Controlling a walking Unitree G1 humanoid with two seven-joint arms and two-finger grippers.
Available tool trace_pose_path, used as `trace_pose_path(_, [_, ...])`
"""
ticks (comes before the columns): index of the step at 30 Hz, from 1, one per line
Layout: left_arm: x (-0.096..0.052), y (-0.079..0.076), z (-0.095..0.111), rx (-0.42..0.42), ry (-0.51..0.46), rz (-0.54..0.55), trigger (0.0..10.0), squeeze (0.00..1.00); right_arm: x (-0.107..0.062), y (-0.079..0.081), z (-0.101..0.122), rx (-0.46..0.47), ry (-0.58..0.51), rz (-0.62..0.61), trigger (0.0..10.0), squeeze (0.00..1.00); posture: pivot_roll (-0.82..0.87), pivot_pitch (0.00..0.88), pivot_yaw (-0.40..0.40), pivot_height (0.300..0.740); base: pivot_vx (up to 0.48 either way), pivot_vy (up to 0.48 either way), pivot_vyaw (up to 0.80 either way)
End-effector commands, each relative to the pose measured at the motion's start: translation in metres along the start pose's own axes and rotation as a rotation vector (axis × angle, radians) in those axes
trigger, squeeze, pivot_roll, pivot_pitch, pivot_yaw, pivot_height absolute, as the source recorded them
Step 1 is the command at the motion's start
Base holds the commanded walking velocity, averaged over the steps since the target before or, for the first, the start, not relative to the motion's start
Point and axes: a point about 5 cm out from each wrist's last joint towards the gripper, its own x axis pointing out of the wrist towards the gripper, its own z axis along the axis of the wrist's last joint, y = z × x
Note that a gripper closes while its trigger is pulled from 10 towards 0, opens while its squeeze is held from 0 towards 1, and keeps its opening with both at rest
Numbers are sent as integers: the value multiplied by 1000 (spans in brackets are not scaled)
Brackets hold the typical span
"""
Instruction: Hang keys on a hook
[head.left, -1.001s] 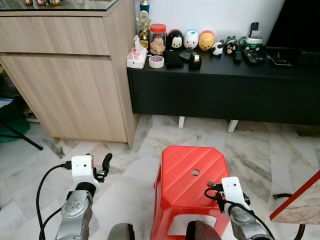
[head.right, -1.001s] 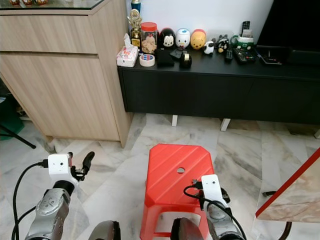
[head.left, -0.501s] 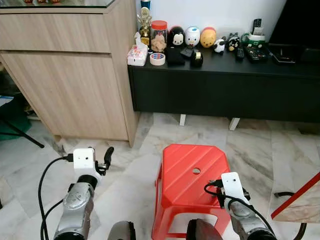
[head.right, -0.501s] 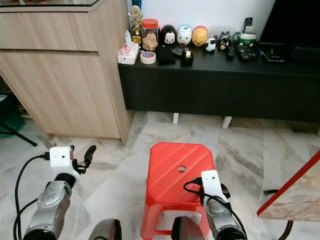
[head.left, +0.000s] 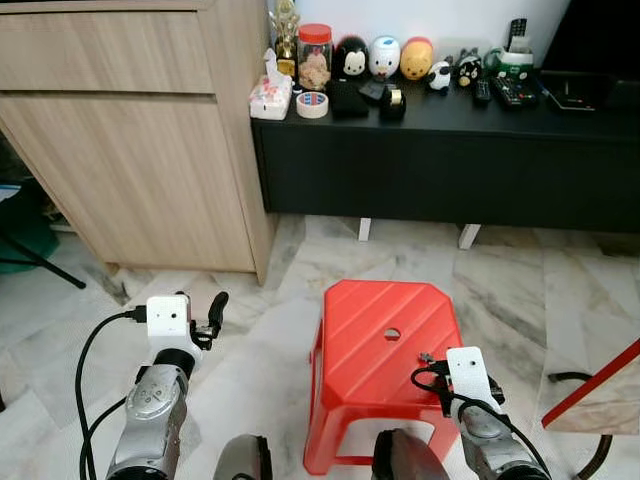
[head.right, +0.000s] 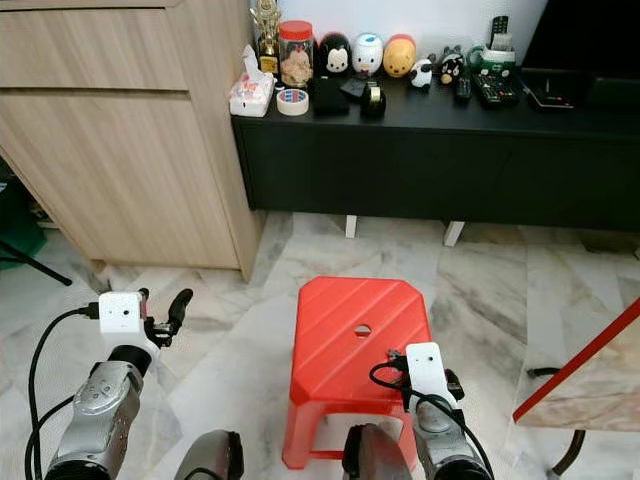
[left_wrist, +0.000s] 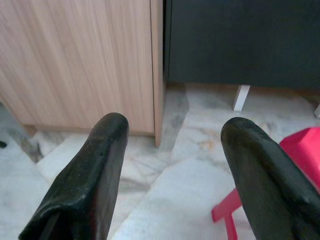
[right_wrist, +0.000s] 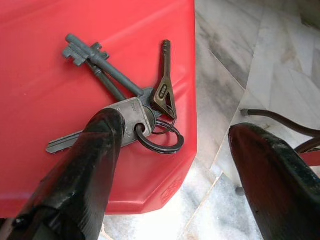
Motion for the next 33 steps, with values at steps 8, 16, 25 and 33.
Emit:
trace_pose_path(8, [-3,2,1,46,15,-12,10000,0,-3,13,-12,172,72,39,10000,0,105,128,-19,607,0,0,0])
trace_pose_path(16, [-3,0,-1,68,25,-26,10000,0,-5,25,-6,410,62,91,10000,0,104,117,-9,607,0,0,0])
trace_pose_path(25, [-2,0,0,82,28,-31,10000,0,-6,29,-5,391,38,108,10000,0,106,112,-8,607,0,0,0])
trace_pose_path(33, [-5,0,-2,92,34,-35,10000,0,-11,38,5,544,-74,133,10000,0,106,118,-10,607,0,0,0])
